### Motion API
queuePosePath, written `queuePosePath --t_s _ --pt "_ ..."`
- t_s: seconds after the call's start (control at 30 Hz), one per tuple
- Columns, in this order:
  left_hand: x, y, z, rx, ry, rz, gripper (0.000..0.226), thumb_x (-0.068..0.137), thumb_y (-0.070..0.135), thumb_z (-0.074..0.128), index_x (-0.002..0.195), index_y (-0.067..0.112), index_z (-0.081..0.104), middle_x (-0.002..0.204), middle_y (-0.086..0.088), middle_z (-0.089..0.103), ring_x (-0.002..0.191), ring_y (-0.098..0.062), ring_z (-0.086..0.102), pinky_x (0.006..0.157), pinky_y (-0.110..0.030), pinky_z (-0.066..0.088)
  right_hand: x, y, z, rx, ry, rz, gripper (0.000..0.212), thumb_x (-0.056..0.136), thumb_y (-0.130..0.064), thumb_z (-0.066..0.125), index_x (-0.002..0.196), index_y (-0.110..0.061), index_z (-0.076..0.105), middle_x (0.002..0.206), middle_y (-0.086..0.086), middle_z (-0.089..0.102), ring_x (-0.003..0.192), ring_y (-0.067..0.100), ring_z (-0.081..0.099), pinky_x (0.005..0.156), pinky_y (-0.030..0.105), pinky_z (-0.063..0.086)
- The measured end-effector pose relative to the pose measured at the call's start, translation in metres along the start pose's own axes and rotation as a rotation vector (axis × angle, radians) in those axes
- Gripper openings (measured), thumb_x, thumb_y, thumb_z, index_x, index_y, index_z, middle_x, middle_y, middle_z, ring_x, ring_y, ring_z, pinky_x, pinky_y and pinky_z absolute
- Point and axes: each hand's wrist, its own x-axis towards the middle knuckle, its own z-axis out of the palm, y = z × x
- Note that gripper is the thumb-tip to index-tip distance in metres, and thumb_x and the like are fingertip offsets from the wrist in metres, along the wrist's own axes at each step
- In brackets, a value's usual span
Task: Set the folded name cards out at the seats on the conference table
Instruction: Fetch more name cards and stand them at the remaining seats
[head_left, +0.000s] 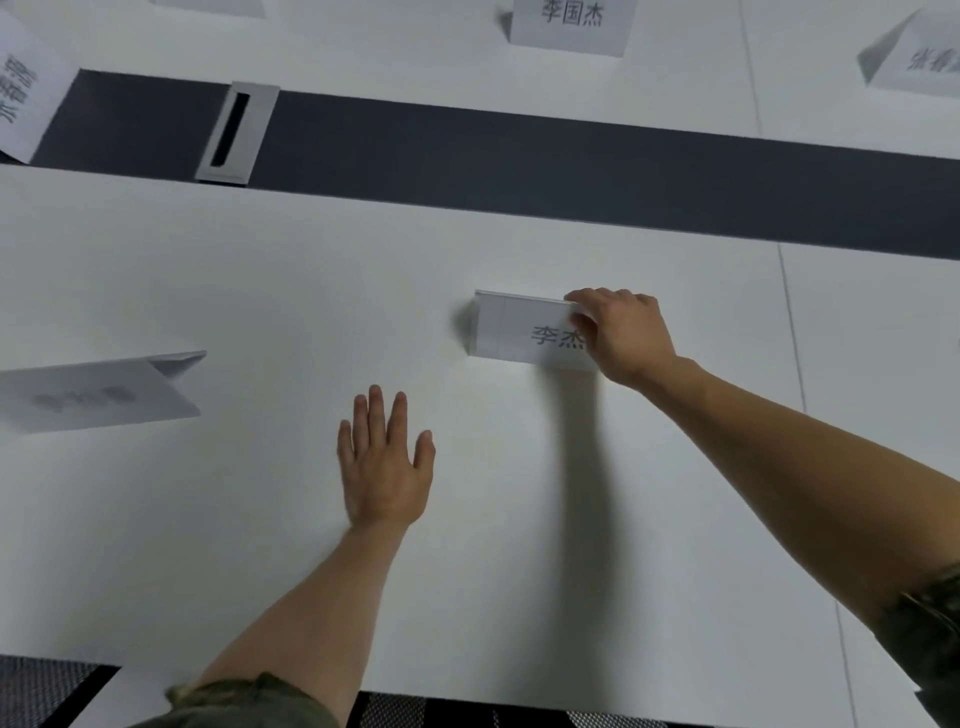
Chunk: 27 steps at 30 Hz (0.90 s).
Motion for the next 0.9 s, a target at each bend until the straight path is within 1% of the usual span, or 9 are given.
queuePosePath --t_s 0.17,0.23,0.3,0.37,0.5,0.63,0.7,0.8,0.9 --pt "0.001 -0.001 0.002 0.012 0.0 0.001 0.067 0.094 0.054 0.013 0.152 0.021 0.024 0.162 -0.007 0.012 0.15 -0.023 0.007 0.121 -0.045 0.01 0.0 -0.002 -0.002 -0.021 -0.029 0.012 0.032 0.096 -0.026 0.044 0.126 -0.023 0.057 0.114 0.003 0.067 0.098 0.033 0.057 0.087 0.04 0.037" --pt "0.001 -0.001 0.002 0.016 -0.005 0.003 0.067 0.094 0.054 0.013 0.152 0.021 0.023 0.162 -0.007 0.012 0.15 -0.023 0.007 0.121 -0.045 0.01 -0.002 -0.002 -0.002 -0.053 -0.056 0.029 0.037 0.097 -0.031 0.046 0.133 -0.024 0.052 0.127 0.004 0.061 0.112 0.032 0.054 0.096 0.043 0.035" --pt "0.001 -0.001 0.003 0.019 -0.005 0.004 0.067 0.094 0.054 0.013 0.152 0.021 0.023 0.162 -0.006 0.012 0.15 -0.023 0.006 0.121 -0.045 0.009 -0.006 -0.002 -0.002 -0.105 -0.061 0.045 0.047 0.096 -0.037 0.049 0.142 -0.026 0.043 0.143 0.005 0.049 0.13 0.031 0.042 0.109 0.049 0.027" --pt "0.001 -0.002 0.002 0.024 -0.001 0.007 0.067 0.095 0.054 0.013 0.152 0.021 0.023 0.162 -0.006 0.012 0.15 -0.023 0.007 0.121 -0.044 0.008 -0.013 -0.002 -0.004 -0.126 -0.024 0.065 0.053 0.096 -0.037 0.05 0.145 -0.025 0.038 0.15 0.007 0.04 0.137 0.031 0.034 0.113 0.052 0.021" --pt "0.003 -0.001 -0.002 0.043 -0.018 0.015 0.064 0.097 0.053 0.013 0.153 0.021 0.019 0.162 -0.006 0.01 0.15 -0.023 0.004 0.12 -0.044 0.006 -0.036 -0.003 -0.011 -0.111 0.049 0.072 0.052 0.095 -0.032 0.053 0.144 -0.021 0.041 0.15 0.01 0.04 0.136 0.032 0.035 0.112 0.05 0.024" --pt "0.002 -0.005 -0.016 0.03 -0.122 0.063 0.063 0.099 0.052 0.021 0.154 0.022 0.013 0.163 -0.007 0.003 0.15 -0.025 0.0 0.12 -0.043 0.005 -0.074 -0.003 -0.022 -0.086 0.015 0.05 0.047 0.095 -0.029 0.052 0.141 -0.019 0.046 0.142 0.006 0.049 0.124 0.03 0.047 0.097 0.043 0.041" --pt "0.004 -0.007 -0.035 0.029 -0.205 0.106 0.059 0.099 0.047 0.031 0.152 0.021 0.022 0.161 -0.01 0.012 0.148 -0.027 0.011 0.117 -0.043 0.018 -0.089 -0.006 -0.028 -0.067 -0.091 0.079 0.045 0.096 -0.03 0.049 0.14 -0.021 0.046 0.136 0.004 0.055 0.118 0.028 0.053 0.09 0.039 0.046" --pt "-0.012 -0.01 -0.076 -0.073 -0.311 0.094 0.043 0.098 0.035 0.042 0.136 0.018 0.048 0.142 -0.009 0.046 0.13 -0.028 0.043 0.102 -0.038 0.038 -0.113 -0.021 -0.038 -0.052 -0.245 0.108 0.041 0.095 -0.033 0.049 0.135 -0.023 0.05 0.132 0.002 0.059 0.117 0.026 0.056 0.091 0.035 0.047" --pt "-0.035 -0.021 -0.104 -0.102 -0.338 0.095 0.037 0.097 0.036 0.045 0.129 0.02 0.054 0.13 -0.007 0.057 0.119 -0.027 0.053 0.095 -0.034 0.042 -0.135 -0.044 -0.045 -0.054 -0.28 0.095 0.039 0.094 -0.036 0.05 0.132 -0.025 0.053 0.131 0.002 0.061 0.118 0.025 0.056 0.093 0.034 0.046"
